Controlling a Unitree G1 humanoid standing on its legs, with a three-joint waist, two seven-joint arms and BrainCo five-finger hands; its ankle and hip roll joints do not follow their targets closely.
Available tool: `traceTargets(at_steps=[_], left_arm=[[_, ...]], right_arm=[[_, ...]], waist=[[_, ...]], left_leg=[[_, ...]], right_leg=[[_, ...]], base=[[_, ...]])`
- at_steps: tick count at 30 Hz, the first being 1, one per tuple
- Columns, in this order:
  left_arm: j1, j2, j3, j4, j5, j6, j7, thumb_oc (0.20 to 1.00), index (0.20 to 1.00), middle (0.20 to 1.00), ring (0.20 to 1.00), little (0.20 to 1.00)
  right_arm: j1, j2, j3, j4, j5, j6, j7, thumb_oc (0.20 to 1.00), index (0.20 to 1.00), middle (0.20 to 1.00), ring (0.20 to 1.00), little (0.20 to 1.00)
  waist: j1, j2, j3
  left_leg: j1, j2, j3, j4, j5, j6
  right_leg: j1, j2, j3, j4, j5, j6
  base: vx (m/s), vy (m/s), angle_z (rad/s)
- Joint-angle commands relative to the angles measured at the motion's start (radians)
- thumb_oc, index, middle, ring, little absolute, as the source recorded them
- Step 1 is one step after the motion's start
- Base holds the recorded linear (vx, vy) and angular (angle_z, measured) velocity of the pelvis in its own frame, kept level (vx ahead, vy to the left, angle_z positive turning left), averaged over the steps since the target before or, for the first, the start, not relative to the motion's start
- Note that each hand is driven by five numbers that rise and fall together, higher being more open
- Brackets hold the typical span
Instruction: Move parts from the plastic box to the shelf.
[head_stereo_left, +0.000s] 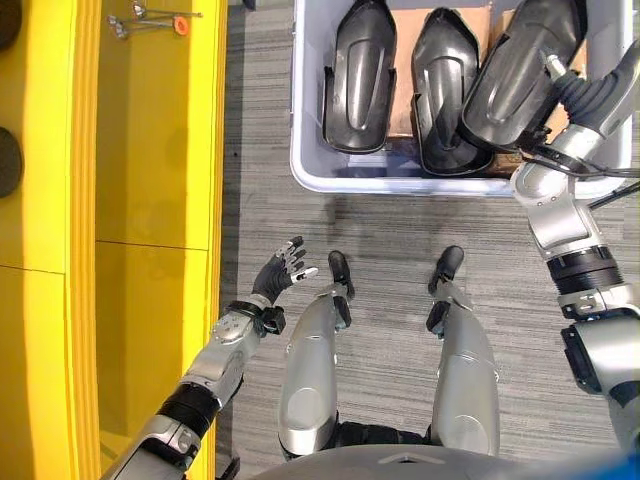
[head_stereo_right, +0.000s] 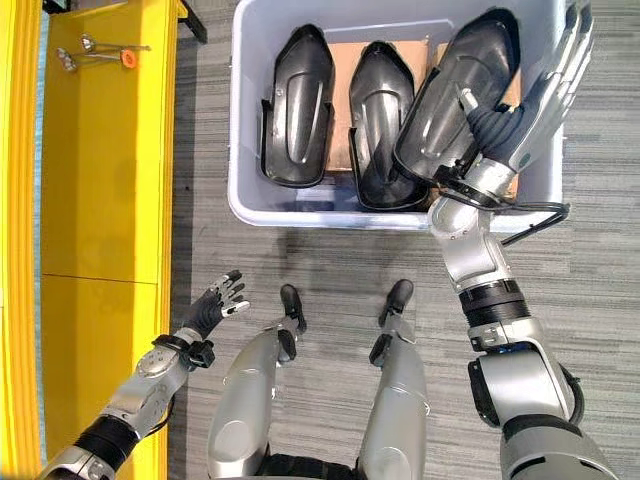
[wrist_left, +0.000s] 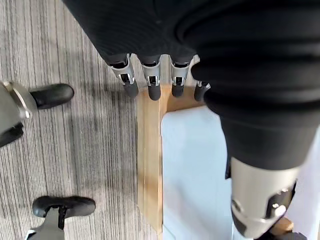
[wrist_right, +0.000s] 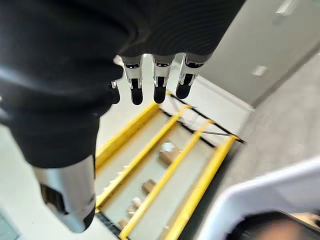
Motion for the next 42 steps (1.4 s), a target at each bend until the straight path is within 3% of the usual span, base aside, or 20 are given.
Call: traceTargets(at_steps=[1,8,13,26,41,42], left_arm=[[0.062,-0.011,-0.017,-0.049,0.008,-0.048,0.0,1.0,1.0,1.0,1.0,1.0],[0.039,-0.013,-0.033,-0.042,0.006,-0.031,0.021,1.0,1.0,1.0,1.0,1.0],[0.037,-0.019,-0.03,-0.049,-0.044,0.008,0.017,1.0,1.0,1.0,1.0,1.0],[0.024,0.004,-0.049,-0.05,-0.006,0.02,-0.009,1.0,1.0,1.0,1.0,1.0],[0.026,0.016,-0.063,-0.059,-0.018,0.025,-0.001,1.0,1.0,1.0,1.0,1.0],[0.028,0.023,-0.059,-0.063,-0.029,0.03,0.008,1.0,1.0,1.0,1.0,1.0]], right_arm=[[-0.003,-0.008,-0.033,0.014,0.141,0.003,0.066,1.0,1.0,1.0,1.0,1.0],[-0.021,0.014,-0.034,0.144,0.347,-0.014,0.138,1.0,1.0,1.0,1.0,1.0],[-0.063,0.003,-0.011,0.203,0.359,-0.007,0.176,1.0,1.0,1.0,1.0,1.0],[-0.158,-0.021,-0.017,0.37,0.504,0.002,0.15,1.0,1.0,1.0,1.0,1.0],[-0.174,-0.031,-0.025,0.395,0.528,0.002,0.17,1.0,1.0,1.0,1.0,1.0],[-0.18,-0.026,-0.025,0.434,0.6,0.01,0.174,1.0,1.0,1.0,1.0,1.0]], waist=[[0.011,0.027,-0.031],[0.02,0.028,-0.031],[0.031,0.033,-0.031],[0.053,0.046,-0.031],[0.055,0.051,-0.031],[0.059,0.056,-0.031]], left_leg=[[0.006,-0.024,-0.025,-0.097,0.028,-0.028],[-0.015,-0.027,-0.026,-0.085,0.026,-0.024],[-0.037,-0.029,-0.031,-0.078,0.03,-0.025],[-0.066,-0.022,-0.038,-0.056,0.025,-0.027],[-0.072,-0.024,-0.04,-0.056,0.026,-0.028],[-0.084,-0.02,-0.041,-0.047,0.025,-0.03]], right_leg=[[-0.003,-0.004,-0.006,0.204,-0.207,0.074],[-0.02,-0.01,-0.016,0.226,-0.212,0.068],[-0.038,-0.013,-0.024,0.241,-0.213,0.063],[-0.064,-0.03,-0.035,0.276,-0.224,0.061],[-0.072,-0.029,-0.034,0.281,-0.223,0.06],[-0.084,-0.032,-0.033,0.294,-0.229,0.059]], base=[[-0.01,0.005,-0.06],[0.0,0.0,-0.01],[0.0,0.0,0.0],[0.01,0.003,0.01],[0.01,0.002,0.0],[0.11,0.057,0.0]])
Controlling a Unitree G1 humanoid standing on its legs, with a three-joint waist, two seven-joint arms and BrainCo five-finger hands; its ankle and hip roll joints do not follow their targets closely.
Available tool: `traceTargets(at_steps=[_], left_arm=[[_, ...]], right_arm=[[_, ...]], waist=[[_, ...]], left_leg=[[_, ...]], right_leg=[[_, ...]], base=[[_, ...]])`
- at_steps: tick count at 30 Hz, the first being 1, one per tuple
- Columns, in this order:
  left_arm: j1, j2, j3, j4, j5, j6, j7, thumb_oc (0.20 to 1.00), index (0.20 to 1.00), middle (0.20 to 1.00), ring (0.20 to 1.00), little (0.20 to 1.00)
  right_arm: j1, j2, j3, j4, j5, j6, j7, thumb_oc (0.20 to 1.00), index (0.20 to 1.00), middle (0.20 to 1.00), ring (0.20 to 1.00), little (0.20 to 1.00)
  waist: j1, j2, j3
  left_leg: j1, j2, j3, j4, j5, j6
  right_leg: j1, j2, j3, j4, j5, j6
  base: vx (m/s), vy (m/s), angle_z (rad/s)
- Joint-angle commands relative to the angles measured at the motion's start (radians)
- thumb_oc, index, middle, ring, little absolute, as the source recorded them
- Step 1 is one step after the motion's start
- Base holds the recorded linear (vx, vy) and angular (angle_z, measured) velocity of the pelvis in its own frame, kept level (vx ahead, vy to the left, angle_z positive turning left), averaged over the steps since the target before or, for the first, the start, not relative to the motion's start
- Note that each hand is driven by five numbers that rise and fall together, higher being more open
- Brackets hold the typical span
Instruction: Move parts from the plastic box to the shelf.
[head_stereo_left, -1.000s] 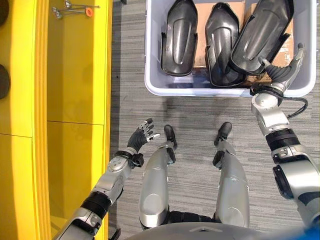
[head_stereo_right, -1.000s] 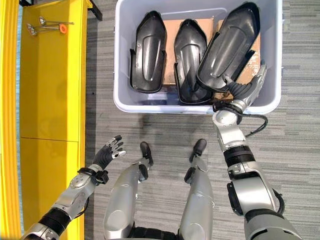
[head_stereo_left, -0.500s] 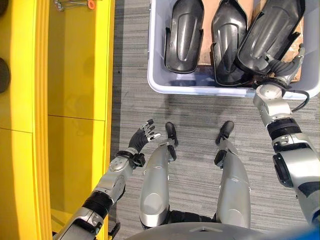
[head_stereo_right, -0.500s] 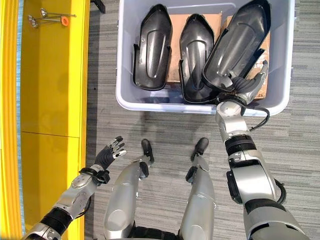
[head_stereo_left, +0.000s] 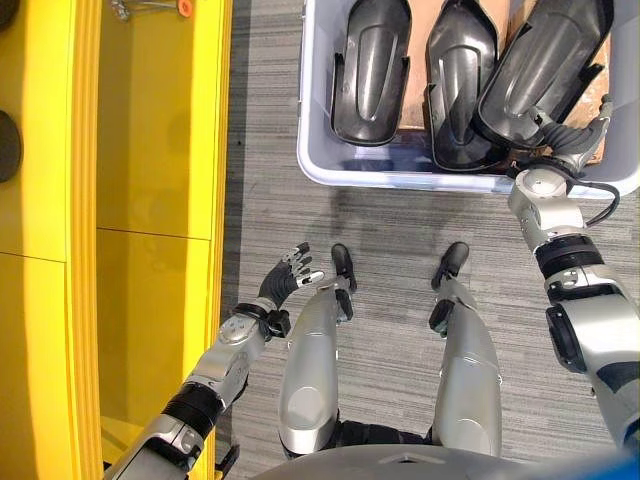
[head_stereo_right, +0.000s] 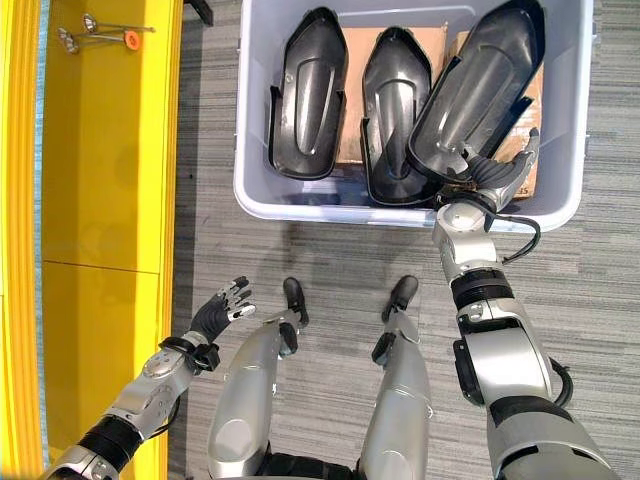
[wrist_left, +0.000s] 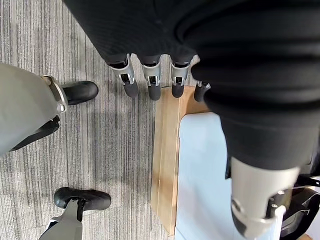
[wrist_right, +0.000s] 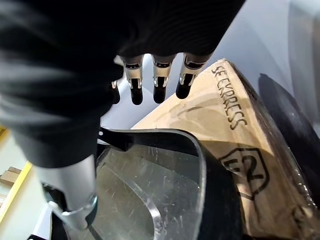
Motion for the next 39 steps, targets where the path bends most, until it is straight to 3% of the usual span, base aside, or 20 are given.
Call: traceTargets(at_steps=[1,5,7,8,11,13,17,18,27,38,39], left_arm=[[0.032,0.021,-0.03,-0.063,0.002,-0.015,-0.002,1.0,1.0,1.0,1.0,1.0],[0.026,0.024,-0.029,-0.059,0.0,-0.011,-0.014,1.0,1.0,1.0,1.0,1.0],[0.035,0.024,-0.037,-0.056,0.005,-0.01,-0.015,1.0,1.0,1.0,1.0,1.0],[0.025,0.025,-0.033,-0.057,0.005,-0.012,-0.013,1.0,1.0,1.0,1.0,1.0],[0.03,0.03,-0.04,-0.052,-0.003,-0.011,-0.011,1.0,1.0,1.0,1.0,1.0],[0.024,0.039,-0.053,-0.044,0.059,-0.025,-0.021,1.0,1.0,1.0,1.0,1.0],[0.018,0.05,-0.067,-0.047,0.039,-0.026,-0.025,1.0,1.0,1.0,1.0,1.0],[0.014,0.055,-0.071,-0.053,0.03,-0.023,-0.022,1.0,1.0,1.0,1.0,1.0],[0.0,0.066,-0.076,-0.06,0.006,-0.031,-0.023,1.0,1.0,1.0,1.0,1.0],[-0.02,0.068,-0.084,-0.091,-0.013,-0.012,0.0,1.0,1.0,1.0,1.0,1.0],[-0.024,0.065,-0.085,-0.086,-0.012,-0.018,0.006,1.0,1.0,1.0,1.0,1.0]], right_arm=[[-0.06,-0.084,0.044,0.04,0.039,0.024,0.045,1.0,1.0,1.0,1.0,1.0],[-0.081,-0.088,0.082,0.076,0.04,0.06,0.073,1.0,1.0,1.0,1.0,1.0],[-0.075,-0.088,0.093,0.09,0.061,0.062,0.083,1.0,1.0,1.0,1.0,1.0],[-0.087,-0.092,0.094,0.096,0.049,0.066,0.087,1.0,1.0,1.0,1.0,1.0],[-0.094,-0.103,0.118,0.124,-0.028,0.106,0.092,1.0,1.0,1.0,1.0,1.0],[-0.112,-0.112,0.152,0.166,-0.028,0.15,0.106,1.0,1.0,1.0,1.0,1.0],[-0.137,-0.13,0.19,0.203,-0.053,0.205,0.125,1.0,1.0,1.0,1.0,1.0],[-0.149,-0.133,0.209,0.224,-0.053,0.246,0.126,1.0,1.0,1.0,1.0,1.0],[-0.178,-0.148,0.286,0.325,-0.065,0.418,0.159,1.0,1.0,1.0,1.0,1.0],[-0.193,-0.154,0.3,0.415,0.022,0.495,0.253,1.0,1.0,1.0,1.0,1.0],[-0.19,-0.156,0.3,0.428,0.031,0.492,0.285,0.3,0.3,0.3,0.3,0.3]], waist=[[0.032,0.056,-0.031],[0.039,0.058,-0.031],[0.039,0.057,-0.031],[0.042,0.059,-0.031],[0.044,0.058,-0.031],[0.05,0.059,-0.031],[0.057,0.063,-0.031],[0.061,0.065,-0.031],[0.077,0.071,-0.031],[0.102,0.081,-0.031],[0.104,0.081,-0.031]], left_leg=[[-0.042,-0.02,-0.035,-0.078,0.04,-0.036],[-0.058,-0.02,-0.041,-0.069,0.04,-0.035],[-0.04,-0.027,-0.052,-0.058,0.013,-0.046],[-0.065,-0.022,-0.044,-0.066,0.039,-0.034],[-0.046,-0.028,-0.054,-0.059,0.015,-0.045],[-0.055,-0.03,-0.058,-0.049,0.011,-0.045],[-0.066,-0.03,-0.061,-0.044,0.011,-0.043],[-0.074,-0.031,-0.063,-0.039,0.011,-0.042],[-0.117,-0.03,-0.073,-0.023,0.012,-0.04],[-0.211,-0.035,-0.095,0.01,0.015,-0.04],[-0.224,-0.036,-0.096,0.014,0.015,-0.04]], right_leg=[[-0.06,-0.028,-0.028,0.296,-0.232,0.06],[-0.075,-0.031,-0.029,0.311,-0.236,0.058],[-0.058,-0.036,-0.017,0.325,-0.262,0.072],[-0.079,-0.033,-0.031,0.315,-0.238,0.058],[-0.06,-0.039,-0.022,0.327,-0.261,0.074],[-0.066,-0.045,-0.024,0.336,-0.263,0.075],[-0.074,-0.051,-0.029,0.343,-0.263,0.076],[-0.079,-0.053,-0.031,0.348,-0.263,0.077],[-0.111,-0.064,-0.044,0.36,-0.259,0.08],[-0.188,-0.085,-0.064,0.403,-0.259,0.08],[-0.199,-0.087,-0.067,0.408,-0.258,0.08]], base=[[0.11,0.062,0.01],[0.05,0.015,0.06],[0.04,0.007,-0.01],[0.0,0.0,0.0],[0.03,0.009,0.03],[0.01,0.012,0.02],[0.01,0.013,0.03],[0.0,0.0,0.0],[0.01,0.017,0.04],[0.01,0.038,0.04],[0.0,0.018,0.17]])
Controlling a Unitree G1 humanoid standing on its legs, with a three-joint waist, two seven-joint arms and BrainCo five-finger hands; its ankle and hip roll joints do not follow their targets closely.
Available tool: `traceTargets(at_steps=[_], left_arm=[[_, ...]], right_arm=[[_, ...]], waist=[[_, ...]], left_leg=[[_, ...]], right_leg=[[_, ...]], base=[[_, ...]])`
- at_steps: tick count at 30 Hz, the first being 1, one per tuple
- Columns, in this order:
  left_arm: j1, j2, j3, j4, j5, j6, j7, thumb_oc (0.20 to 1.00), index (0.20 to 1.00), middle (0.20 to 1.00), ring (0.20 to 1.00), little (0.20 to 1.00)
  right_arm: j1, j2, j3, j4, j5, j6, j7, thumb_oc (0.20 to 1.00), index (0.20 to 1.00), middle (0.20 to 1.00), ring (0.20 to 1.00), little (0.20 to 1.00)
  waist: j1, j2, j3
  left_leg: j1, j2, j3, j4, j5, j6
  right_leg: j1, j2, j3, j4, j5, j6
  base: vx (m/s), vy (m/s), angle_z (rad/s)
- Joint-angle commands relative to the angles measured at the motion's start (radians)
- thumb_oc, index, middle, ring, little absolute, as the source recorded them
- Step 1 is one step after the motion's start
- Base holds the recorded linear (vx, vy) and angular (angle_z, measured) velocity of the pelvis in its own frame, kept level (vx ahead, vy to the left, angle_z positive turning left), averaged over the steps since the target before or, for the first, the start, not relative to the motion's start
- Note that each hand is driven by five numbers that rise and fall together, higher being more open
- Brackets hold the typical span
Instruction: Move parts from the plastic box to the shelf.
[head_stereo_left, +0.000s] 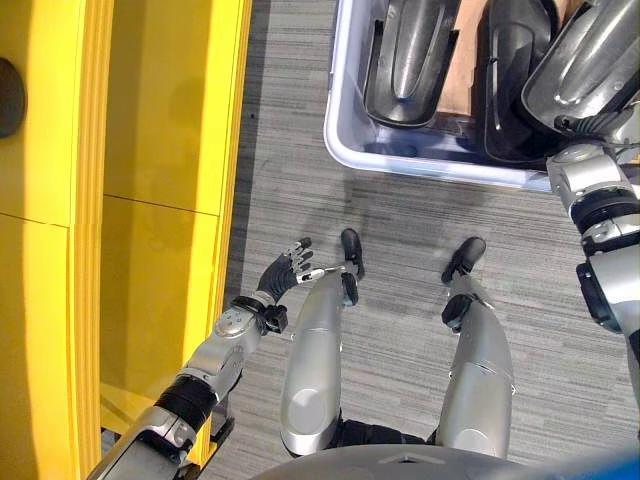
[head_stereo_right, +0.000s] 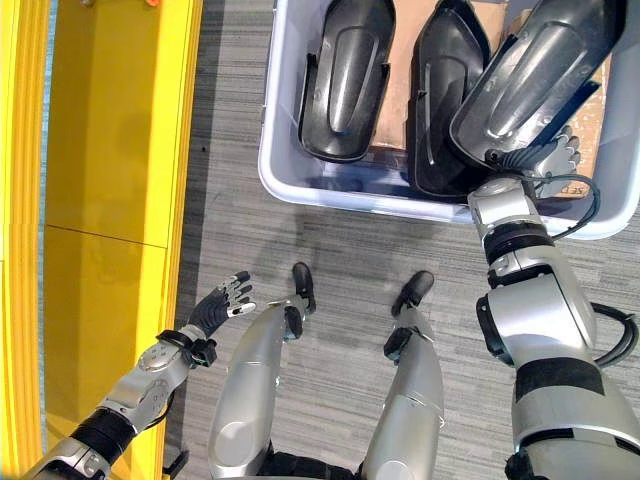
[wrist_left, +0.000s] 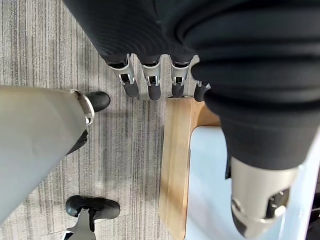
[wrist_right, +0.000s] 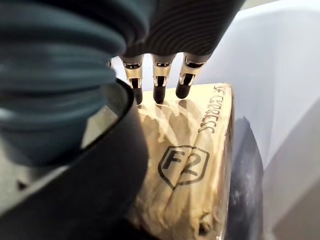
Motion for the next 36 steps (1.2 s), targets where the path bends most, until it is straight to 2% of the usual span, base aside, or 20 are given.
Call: traceTargets(at_steps=[1,2,6,9,13,18,24,27,28,31,36], left_arm=[[0.015,0.009,-0.047,-0.061,-0.006,-0.025,0.019,1.0,1.0,1.0,1.0,1.0],[0.011,0.011,-0.049,-0.067,-0.007,-0.022,0.027,1.0,1.0,1.0,1.0,1.0],[0.011,0.012,-0.045,-0.078,0.001,-0.026,0.035,1.0,1.0,1.0,1.0,1.0],[0.004,0.007,-0.048,-0.066,0.006,-0.044,0.032,1.0,1.0,1.0,1.0,1.0],[0.001,0.0,-0.051,-0.061,0.006,-0.051,0.033,1.0,1.0,1.0,1.0,1.0],[0.003,-0.013,-0.049,-0.038,0.012,-0.072,0.023,1.0,1.0,1.0,1.0,1.0],[0.008,-0.024,-0.037,-0.007,-0.002,-0.087,0.008,1.0,1.0,1.0,1.0,1.0],[0.015,-0.028,-0.019,0.014,0.006,-0.093,-0.012,1.0,1.0,1.0,1.0,1.0],[0.004,-0.029,-0.004,0.017,0.008,-0.091,-0.012,1.0,1.0,1.0,1.0,1.0],[0.014,-0.026,0.019,0.027,0.024,-0.092,-0.023,1.0,1.0,1.0,1.0,1.0],[0.038,-0.024,0.05,0.05,0.041,-0.103,-0.045,1.0,1.0,1.0,1.0,1.0]], right_arm=[[0.122,0.01,0.019,0.068,0.112,0.039,0.193,0.2,0.2,0.2,0.2,0.2],[0.127,0.011,0.02,0.071,0.103,0.013,0.198,0.2,0.2,0.2,0.2,0.2],[0.148,0.008,0.017,0.073,0.089,0.024,0.14,0.2,0.2,0.2,0.2,0.2],[0.156,0.009,0.004,0.077,0.086,0.002,0.091,0.2,0.2,0.2,0.2,0.2],[0.181,0.012,-0.021,0.065,0.068,-0.076,0.017,0.2,0.2,0.2,0.2,0.2],[0.216,0.03,-0.044,0.047,0.038,-0.126,-0.012,0.2,0.2,0.2,0.2,0.2],[0.264,0.035,-0.056,0.031,-0.004,-0.189,-0.035,0.2,0.2,0.2,0.2,0.2],[0.277,0.035,-0.067,0.014,-0.033,-0.266,-0.042,0.2,0.2,0.2,0.2,0.2],[0.26,0.034,-0.071,0.003,-0.046,-0.286,-0.036,0.2,0.2,0.2,0.2,0.2],[0.269,0.028,-0.072,-0.03,-0.067,-0.335,-0.029,0.2,0.2,0.2,0.2,0.2],[0.293,0.01,-0.068,-0.107,-0.173,-0.379,-0.1,0.2,0.2,0.2,0.2,0.2]], waist=[[0.054,0.071,-0.024],[0.057,0.07,-0.024],[0.06,0.071,-0.024],[0.058,0.076,-0.024],[0.053,0.081,-0.024],[0.045,0.082,-0.024],[0.028,0.078,-0.024],[0.02,0.074,-0.024],[0.02,0.074,-0.024],[0.011,0.061,-0.024],[-0.005,0.04,-0.024]], left_leg=[[-0.03,-0.026,-0.032,-0.128,0.073,-0.06],[-0.043,-0.028,-0.037,-0.121,0.071,-0.059],[-0.08,-0.031,-0.045,-0.102,0.067,-0.058],[-0.103,-0.03,-0.046,-0.094,0.065,-0.059],[-0.117,-0.032,-0.047,-0.094,0.065,-0.059],[-0.108,-0.033,-0.045,-0.102,0.067,-0.062],[-0.072,-0.03,-0.041,-0.128,0.076,-0.069],[-0.031,-0.033,-0.041,-0.148,0.079,-0.069],[-0.046,-0.028,-0.036,-0.165,0.11,-0.058],[0.003,-0.027,-0.035,-0.184,0.111,-0.059],[0.103,-0.023,-0.023,-0.228,0.116,-0.06]], right_leg=[[-0.07,-0.021,-0.014,0.312,-0.212,0.054],[-0.08,-0.024,-0.017,0.317,-0.211,0.055],[-0.108,-0.031,-0.019,0.325,-0.206,0.059],[-0.13,-0.034,-0.015,0.328,-0.203,0.062],[-0.145,-0.034,-0.008,0.326,-0.199,0.066],[-0.14,-0.026,-0.001,0.31,-0.193,0.068],[-0.117,-0.009,0.014,0.279,-0.184,0.069],[-0.086,0.005,0.023,0.256,-0.18,0.067],[-0.099,0.015,0.012,0.234,-0.15,0.05],[-0.057,0.032,0.02,0.206,-0.146,0.049],[0.025,0.053,0.03,0.16,-0.139,0.051]], base=[[0.01,0.013,0.1],[0.0,-0.002,0.06],[0.0,-0.003,0.06],[-0.02,-0.001,-0.02],[-0.02,-0.008,-0.05],[-0.01,-0.014,0.01],[-0.04,-0.044,-0.06],[-0.07,-0.066,-0.05],[-0.11,-0.086,-0.13],[-0.06,-0.087,-0.06],[-0.03,-0.057,-0.06]])
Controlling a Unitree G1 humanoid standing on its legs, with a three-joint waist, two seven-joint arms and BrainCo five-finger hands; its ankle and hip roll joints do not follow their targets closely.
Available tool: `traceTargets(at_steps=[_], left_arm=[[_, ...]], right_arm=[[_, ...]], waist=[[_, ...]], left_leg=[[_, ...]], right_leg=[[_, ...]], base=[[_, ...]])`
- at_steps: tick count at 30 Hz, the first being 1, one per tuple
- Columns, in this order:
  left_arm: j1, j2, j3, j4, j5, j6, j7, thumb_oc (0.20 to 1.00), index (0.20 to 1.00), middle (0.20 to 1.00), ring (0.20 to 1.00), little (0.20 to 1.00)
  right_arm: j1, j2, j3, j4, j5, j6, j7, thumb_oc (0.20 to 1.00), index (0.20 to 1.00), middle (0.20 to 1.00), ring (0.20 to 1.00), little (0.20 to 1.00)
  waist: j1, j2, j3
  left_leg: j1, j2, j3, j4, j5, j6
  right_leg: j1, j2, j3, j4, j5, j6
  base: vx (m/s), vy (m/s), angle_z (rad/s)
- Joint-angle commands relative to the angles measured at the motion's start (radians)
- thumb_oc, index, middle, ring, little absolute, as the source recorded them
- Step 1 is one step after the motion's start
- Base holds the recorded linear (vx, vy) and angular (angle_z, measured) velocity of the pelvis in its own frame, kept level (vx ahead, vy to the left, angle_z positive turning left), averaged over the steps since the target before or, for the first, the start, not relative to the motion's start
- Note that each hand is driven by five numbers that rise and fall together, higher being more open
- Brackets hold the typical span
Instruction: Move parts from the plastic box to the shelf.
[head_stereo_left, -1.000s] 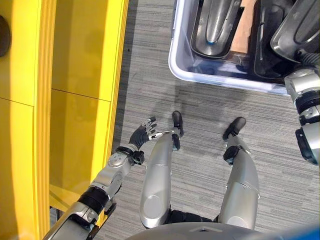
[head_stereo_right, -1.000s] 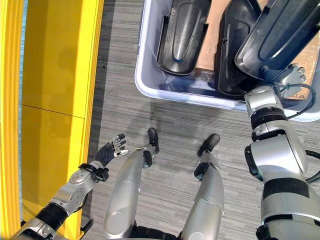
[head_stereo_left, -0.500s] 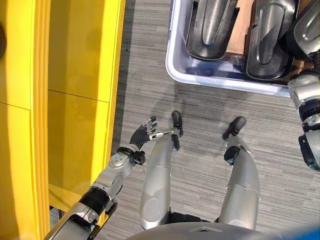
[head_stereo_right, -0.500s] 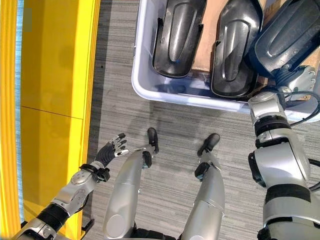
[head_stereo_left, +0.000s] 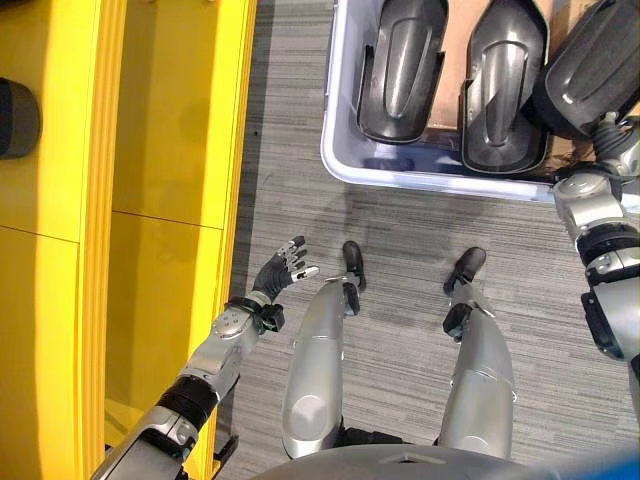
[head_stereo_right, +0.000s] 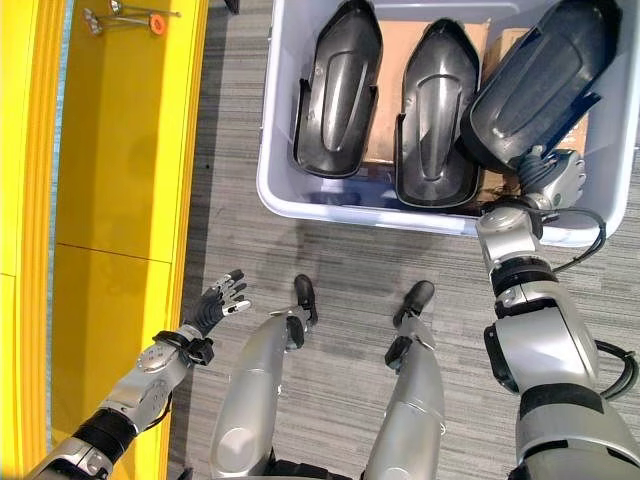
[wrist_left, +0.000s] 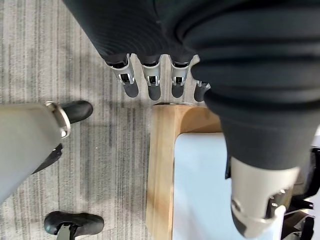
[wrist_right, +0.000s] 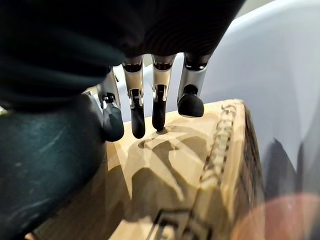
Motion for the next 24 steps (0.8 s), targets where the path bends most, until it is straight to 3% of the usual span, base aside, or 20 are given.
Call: traceTargets(at_steps=[1,6,12,24], left_arm=[[0.032,-0.006,0.011,-0.019,0.034,-0.05,-0.035,1.0,1.0,1.0,1.0,1.0],[0.061,-0.006,0.031,-0.012,0.057,-0.049,-0.046,1.0,1.0,1.0,1.0,1.0],[0.091,0.006,0.055,-0.005,0.077,-0.043,-0.068,1.0,1.0,1.0,1.0,1.0],[0.1,0.019,0.049,0.028,0.078,-0.052,-0.09,1.0,1.0,1.0,1.0,1.0]], right_arm=[[0.065,0.0,0.013,-0.049,-0.1,-0.038,-0.056,0.2,0.2,0.2,0.2,0.2],[0.092,-0.012,-0.011,-0.121,-0.158,-0.051,-0.083,0.2,0.2,0.2,0.2,0.2],[0.111,-0.03,-0.011,-0.199,-0.256,-0.039,-0.046,0.2,0.2,0.2,0.2,0.2],[0.103,-0.058,0.037,-0.23,-0.468,-0.004,-0.056,0.2,0.2,0.2,0.2,0.2]], waist=[[0.009,0.024,0.057],[-0.001,0.004,0.057],[-0.006,-0.017,0.057],[-0.002,-0.03,0.057]], left_leg=[[0.083,-0.035,-0.028,-0.22,0.11,-0.058],[0.175,-0.031,-0.021,-0.25,0.107,-0.06],[0.293,-0.028,-0.01,-0.291,0.108,-0.059],[0.385,-0.033,-0.011,-0.317,0.107,-0.054]], right_leg=[[0.011,0.018,0.01,0.192,-0.184,0.07],[0.099,0.03,0.013,0.151,-0.184,0.075],[0.219,0.04,0.014,0.104,-0.188,0.083],[0.321,0.039,0.008,0.069,-0.192,0.092]], base=[[-0.02,-0.046,-0.08],[0.0,-0.038,-0.08],[0.0,-0.013,-0.06],[0.0,0.0,0.0]])
